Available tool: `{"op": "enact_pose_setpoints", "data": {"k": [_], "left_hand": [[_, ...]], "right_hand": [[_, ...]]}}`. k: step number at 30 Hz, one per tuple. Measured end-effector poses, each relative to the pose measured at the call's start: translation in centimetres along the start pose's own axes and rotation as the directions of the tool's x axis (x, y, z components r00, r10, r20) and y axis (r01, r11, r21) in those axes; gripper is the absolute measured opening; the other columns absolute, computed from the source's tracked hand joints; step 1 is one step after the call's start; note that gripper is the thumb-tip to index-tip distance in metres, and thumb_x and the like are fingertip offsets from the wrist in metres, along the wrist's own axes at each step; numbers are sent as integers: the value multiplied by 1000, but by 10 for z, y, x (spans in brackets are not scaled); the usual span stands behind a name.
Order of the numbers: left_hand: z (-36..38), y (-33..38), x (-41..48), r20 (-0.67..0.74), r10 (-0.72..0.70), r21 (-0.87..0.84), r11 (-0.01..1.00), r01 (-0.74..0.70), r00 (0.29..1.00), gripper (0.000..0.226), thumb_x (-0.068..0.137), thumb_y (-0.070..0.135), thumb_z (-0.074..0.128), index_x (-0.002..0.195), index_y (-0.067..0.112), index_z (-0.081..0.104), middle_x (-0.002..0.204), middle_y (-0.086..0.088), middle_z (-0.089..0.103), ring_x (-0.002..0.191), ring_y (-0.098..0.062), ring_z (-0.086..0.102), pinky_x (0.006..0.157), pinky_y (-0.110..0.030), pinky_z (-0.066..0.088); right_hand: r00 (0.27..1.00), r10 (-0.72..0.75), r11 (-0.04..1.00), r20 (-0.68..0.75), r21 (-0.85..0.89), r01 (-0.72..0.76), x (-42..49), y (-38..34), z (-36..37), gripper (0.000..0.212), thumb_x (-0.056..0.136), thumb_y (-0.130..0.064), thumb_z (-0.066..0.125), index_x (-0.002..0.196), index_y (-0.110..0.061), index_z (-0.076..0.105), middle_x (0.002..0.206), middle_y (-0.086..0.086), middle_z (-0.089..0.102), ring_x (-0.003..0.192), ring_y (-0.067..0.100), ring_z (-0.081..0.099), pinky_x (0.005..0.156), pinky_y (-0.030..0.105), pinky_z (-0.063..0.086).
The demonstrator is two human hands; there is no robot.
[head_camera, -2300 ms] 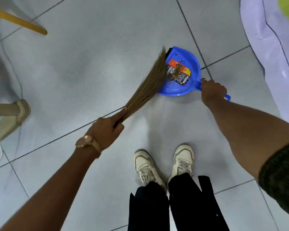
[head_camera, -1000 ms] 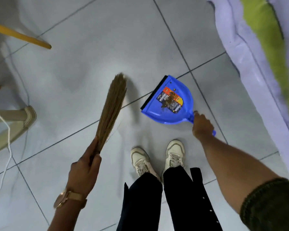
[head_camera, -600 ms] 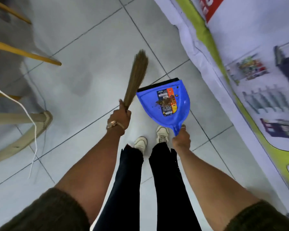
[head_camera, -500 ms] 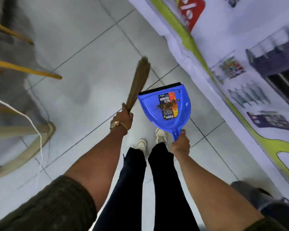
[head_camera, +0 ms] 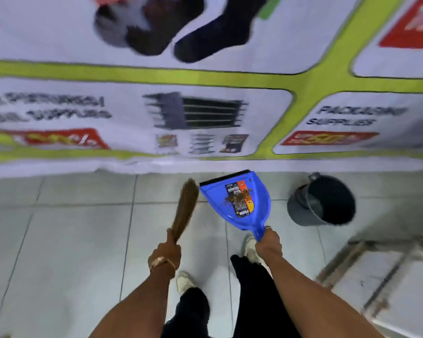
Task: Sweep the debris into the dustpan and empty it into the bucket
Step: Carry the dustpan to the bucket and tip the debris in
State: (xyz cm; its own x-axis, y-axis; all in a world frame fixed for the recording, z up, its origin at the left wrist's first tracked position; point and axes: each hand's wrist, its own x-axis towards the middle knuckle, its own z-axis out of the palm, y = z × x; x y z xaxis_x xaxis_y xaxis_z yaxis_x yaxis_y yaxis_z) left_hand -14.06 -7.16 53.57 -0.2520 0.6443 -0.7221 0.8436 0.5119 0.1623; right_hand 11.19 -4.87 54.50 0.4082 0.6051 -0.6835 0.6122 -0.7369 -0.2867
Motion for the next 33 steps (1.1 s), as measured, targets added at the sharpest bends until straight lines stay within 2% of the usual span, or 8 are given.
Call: {"op": "enact_pose_setpoints", "data": {"k": [3,7,10,16,18,22,25,33], "left_hand": [[5,68,-2,31,160,134,978,-162,987,59,97,33,31,151,34,8,132,-13,57,114,-32,59,92,-38,46],[19,164,-7,70,271,248,927,-280,960,57,97,33,30,151,37,11,127,-12,60,110,-30,61,91,-37,48],[43,247,-12,102,292,278,909,-309,951,58,97,31,29,151,38,11,127,-13,59,111,-31,60,92,-37,49],[85,361,-9,141,270,316,900,-302,952,58,95,30,31,150,38,14,125,-13,61,109,-31,61,91,-37,50],[93,385,-3,139,258,328,899,-291,956,59,93,29,32,149,38,16,124,-14,61,107,-32,61,90,-38,51],[102,417,10,147,264,387,872,-301,953,58,94,29,32,149,37,17,119,-14,62,101,-31,62,77,-33,47],[103,433,19,154,260,420,856,-301,953,58,95,30,33,150,38,15,115,-14,62,89,-28,59,77,-32,48],[103,461,32,152,238,452,847,-281,959,59,95,28,33,150,39,16,121,-17,61,102,-32,61,84,-35,52]], "right_hand": [[992,115,988,-46,112,-110,29,35,-46,35,86,-2,49,121,-2,51,127,20,54,118,39,55,96,40,46],[975,220,963,-43,166,-210,76,88,-107,35,88,-6,50,123,-2,52,129,18,57,120,35,55,95,36,48],[960,278,953,-36,140,-270,123,135,-156,37,89,-10,52,125,-2,52,132,18,58,123,33,55,98,34,46],[942,331,937,50,101,-335,203,196,-220,46,92,-20,54,135,-5,44,142,15,49,131,29,50,105,32,42],[934,345,933,94,77,-352,229,206,-233,50,91,-15,56,138,-6,41,144,14,47,132,28,49,107,32,41],[926,348,931,145,66,-360,276,215,-251,54,92,-16,52,143,-6,37,145,14,44,134,29,47,109,33,40],[926,339,930,166,90,-356,304,217,-264,53,94,-14,49,145,-6,34,148,16,41,136,30,44,110,35,39],[899,394,872,191,231,-432,338,218,-273,44,93,-10,48,136,-1,46,137,17,54,124,32,56,104,39,48]]}}
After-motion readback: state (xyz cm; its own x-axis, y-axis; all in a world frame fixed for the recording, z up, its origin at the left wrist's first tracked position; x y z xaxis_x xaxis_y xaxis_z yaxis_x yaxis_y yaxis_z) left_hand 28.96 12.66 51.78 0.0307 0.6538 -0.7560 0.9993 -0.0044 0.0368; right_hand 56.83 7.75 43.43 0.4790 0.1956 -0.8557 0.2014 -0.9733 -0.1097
